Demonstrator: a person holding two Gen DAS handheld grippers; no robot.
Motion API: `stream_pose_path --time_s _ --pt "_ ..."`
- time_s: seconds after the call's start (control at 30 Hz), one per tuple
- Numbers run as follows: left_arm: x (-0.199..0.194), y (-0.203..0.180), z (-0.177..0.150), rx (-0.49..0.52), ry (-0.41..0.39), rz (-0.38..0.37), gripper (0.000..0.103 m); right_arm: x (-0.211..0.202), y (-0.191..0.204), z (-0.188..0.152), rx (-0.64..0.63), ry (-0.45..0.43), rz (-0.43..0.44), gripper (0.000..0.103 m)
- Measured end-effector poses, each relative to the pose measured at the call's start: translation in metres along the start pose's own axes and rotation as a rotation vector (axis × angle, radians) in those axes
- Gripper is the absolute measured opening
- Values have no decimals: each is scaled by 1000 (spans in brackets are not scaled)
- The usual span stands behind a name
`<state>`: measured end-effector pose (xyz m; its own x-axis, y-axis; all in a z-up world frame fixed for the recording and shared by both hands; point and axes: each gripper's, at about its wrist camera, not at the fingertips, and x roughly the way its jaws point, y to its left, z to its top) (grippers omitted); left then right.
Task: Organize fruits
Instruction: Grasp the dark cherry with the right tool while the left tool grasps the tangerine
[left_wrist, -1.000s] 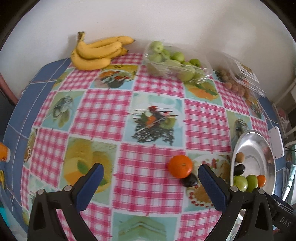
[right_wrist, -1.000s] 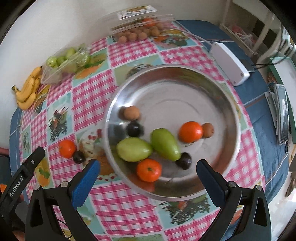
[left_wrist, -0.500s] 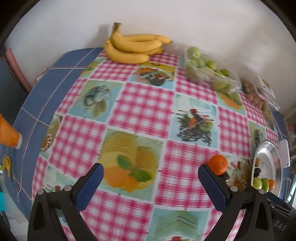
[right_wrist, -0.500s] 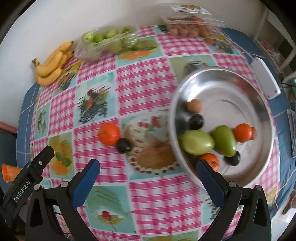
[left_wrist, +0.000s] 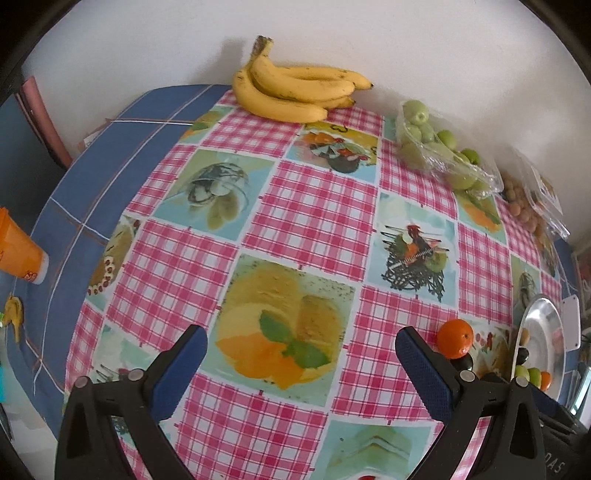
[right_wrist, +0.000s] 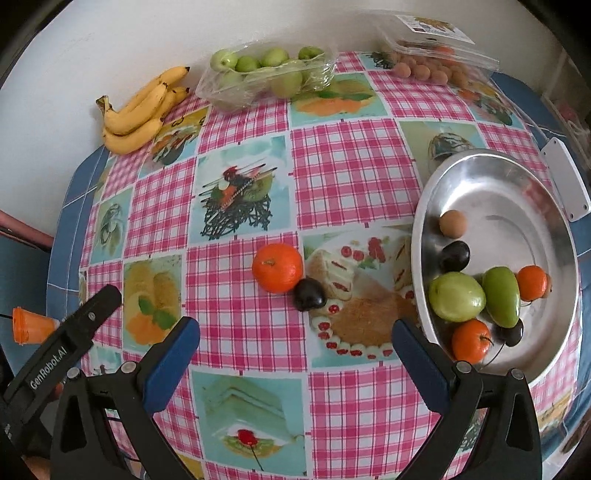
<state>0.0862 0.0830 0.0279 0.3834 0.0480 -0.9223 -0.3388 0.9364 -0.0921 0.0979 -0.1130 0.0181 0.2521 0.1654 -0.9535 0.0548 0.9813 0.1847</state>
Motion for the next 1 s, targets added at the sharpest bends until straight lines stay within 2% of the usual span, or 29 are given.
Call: stream_pose_path --time_s 0.23,0.37,0.5,0.7,0.87,1.0 --pt "16 -15 -3 26 40 -25 103 5 -8 0 13 1 49 103" --pt "23 -18 -3 19 53 -21 103 12 -7 -2 -21 15 11 103" --pt "27 -16 0 -5 56 -41 103 22 -8 -3 -25 33 46 103" --pt "38 -23 -1 -1 74 -70 103 34 -2 -5 -72 39 17 103" --pt "50 -34 -5 56 116 -62 103 42 -2 -5 -74 36 24 92" --pt "60 -38 -6 64 147 -60 103 48 -5 -5 -79 46 9 85"
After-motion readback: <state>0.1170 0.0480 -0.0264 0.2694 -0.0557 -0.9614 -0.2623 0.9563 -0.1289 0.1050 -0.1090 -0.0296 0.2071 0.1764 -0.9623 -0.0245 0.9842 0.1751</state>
